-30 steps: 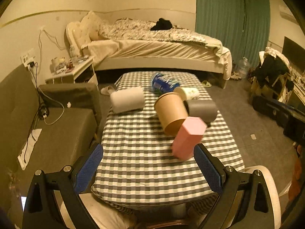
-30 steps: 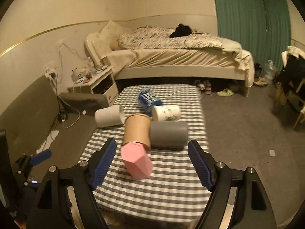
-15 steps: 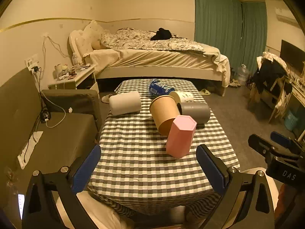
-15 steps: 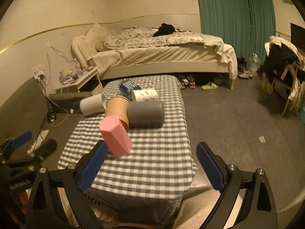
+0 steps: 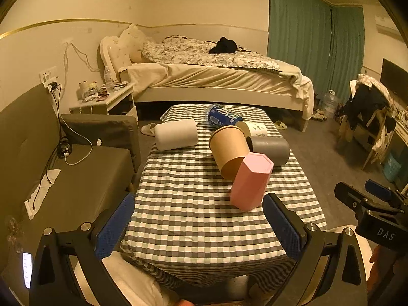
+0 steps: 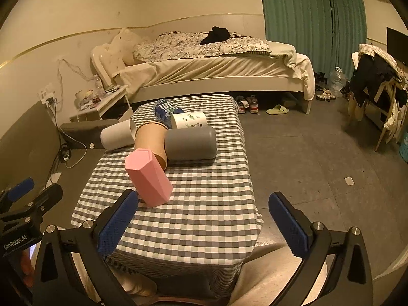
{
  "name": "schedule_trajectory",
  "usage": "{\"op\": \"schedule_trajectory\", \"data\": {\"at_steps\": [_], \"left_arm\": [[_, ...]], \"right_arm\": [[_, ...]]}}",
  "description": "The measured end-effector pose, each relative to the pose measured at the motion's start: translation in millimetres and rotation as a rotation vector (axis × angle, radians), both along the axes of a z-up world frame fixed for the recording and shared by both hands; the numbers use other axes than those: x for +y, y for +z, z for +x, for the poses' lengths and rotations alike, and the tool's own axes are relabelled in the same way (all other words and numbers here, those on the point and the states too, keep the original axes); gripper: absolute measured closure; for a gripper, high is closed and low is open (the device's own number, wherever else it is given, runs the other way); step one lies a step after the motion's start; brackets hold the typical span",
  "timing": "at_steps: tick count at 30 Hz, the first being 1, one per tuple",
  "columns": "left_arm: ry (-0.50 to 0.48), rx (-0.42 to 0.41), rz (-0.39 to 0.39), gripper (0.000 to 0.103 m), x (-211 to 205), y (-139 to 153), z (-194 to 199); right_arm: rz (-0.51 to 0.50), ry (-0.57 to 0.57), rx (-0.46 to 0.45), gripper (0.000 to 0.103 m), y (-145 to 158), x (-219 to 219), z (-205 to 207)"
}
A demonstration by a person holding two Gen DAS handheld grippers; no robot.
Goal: Flip cup upside down
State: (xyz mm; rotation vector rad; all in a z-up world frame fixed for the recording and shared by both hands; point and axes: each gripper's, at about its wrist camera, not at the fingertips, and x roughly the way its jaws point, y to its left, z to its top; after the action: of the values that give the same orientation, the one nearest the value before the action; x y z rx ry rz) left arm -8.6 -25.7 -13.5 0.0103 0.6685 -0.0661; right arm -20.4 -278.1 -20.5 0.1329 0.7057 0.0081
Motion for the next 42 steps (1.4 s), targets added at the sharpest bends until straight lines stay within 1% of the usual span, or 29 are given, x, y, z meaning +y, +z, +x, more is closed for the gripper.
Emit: {"op": "schedule_trajectory", "data": {"at_steps": [5, 19, 42], "left_arm": [[0.006, 0.011, -0.025, 0.000, 4.3, -3.1, -0.5], [-0.005, 0.008, 0.005, 0.000, -1.4, -2.8, -4.6], [-0.007, 0.012, 0.009, 0.000, -2.0, -4.0, -3.8]], "right_arm": [[-0.012, 0.007, 0.006, 0.000, -1.9, 6.1, 1.3], [-0.019, 0.014, 0.015, 0.000, -3.7, 10.7, 0.2], [-0.013, 0.018, 0.026, 0.000, -7.7, 9.4, -0.2]]}}
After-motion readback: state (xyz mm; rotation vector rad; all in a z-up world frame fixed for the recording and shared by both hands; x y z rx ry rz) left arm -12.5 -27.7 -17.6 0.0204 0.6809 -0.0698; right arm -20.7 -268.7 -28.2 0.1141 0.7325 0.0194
